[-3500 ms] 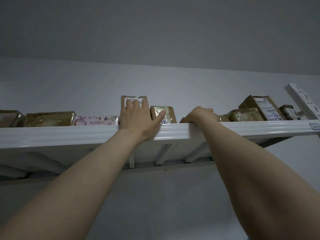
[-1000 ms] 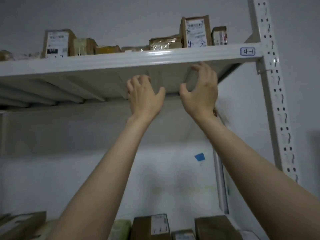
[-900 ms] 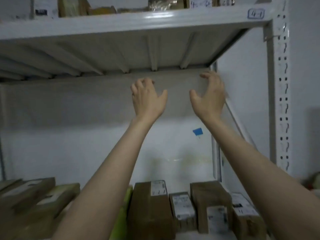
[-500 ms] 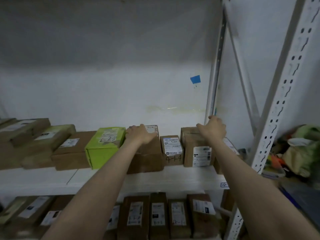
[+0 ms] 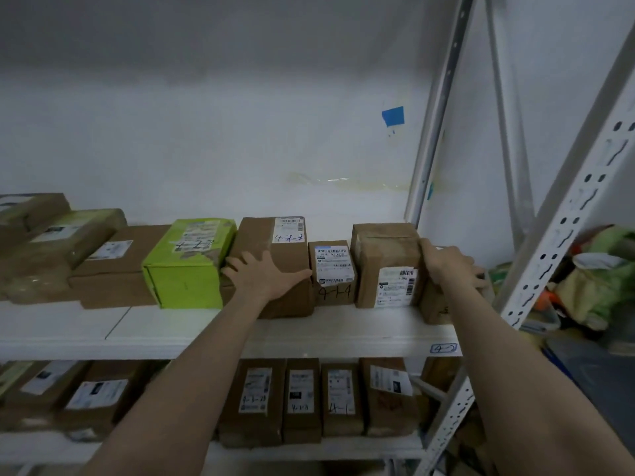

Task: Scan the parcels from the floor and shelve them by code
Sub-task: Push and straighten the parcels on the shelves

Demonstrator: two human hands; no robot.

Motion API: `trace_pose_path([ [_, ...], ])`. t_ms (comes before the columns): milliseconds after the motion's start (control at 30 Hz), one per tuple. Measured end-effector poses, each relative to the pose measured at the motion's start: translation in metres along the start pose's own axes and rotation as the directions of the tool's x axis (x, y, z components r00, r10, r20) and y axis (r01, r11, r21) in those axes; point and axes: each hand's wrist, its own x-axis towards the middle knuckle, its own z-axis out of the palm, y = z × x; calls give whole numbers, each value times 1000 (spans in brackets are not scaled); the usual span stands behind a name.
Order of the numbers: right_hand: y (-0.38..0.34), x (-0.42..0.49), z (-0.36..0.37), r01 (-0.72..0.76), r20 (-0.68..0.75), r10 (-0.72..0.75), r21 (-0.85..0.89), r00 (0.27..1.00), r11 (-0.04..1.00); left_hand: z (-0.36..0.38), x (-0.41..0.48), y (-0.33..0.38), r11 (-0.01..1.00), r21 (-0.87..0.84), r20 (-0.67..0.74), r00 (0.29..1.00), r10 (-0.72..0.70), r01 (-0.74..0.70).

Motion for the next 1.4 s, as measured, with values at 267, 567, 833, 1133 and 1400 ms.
trace_pose_path([
  [267, -5, 13, -1, -1, 26, 0, 32, 1000, 999, -8, 8, 2, 999, 12, 46, 998, 34, -34],
  [567, -68, -68, 61, 412, -168, -419, -75, 892, 908, -27, -2, -24, 970, -121, -201, 962, 185, -212],
  [833, -163, -217, 168, 738, -180, -717, 120, 674, 664, -66, -13, -148, 934, -224, -438, 885, 159, -278],
  [1133, -258, -416, 287, 818, -50, -871, 374, 488, 437, -95, -30, -395, 971, -234, -326, 945, -39, -40],
  [1400, -339, -508, 336, 820, 52, -887, 359, 459, 446, -102, -21, -533, 957, -268, -221, 960, -169, 107],
])
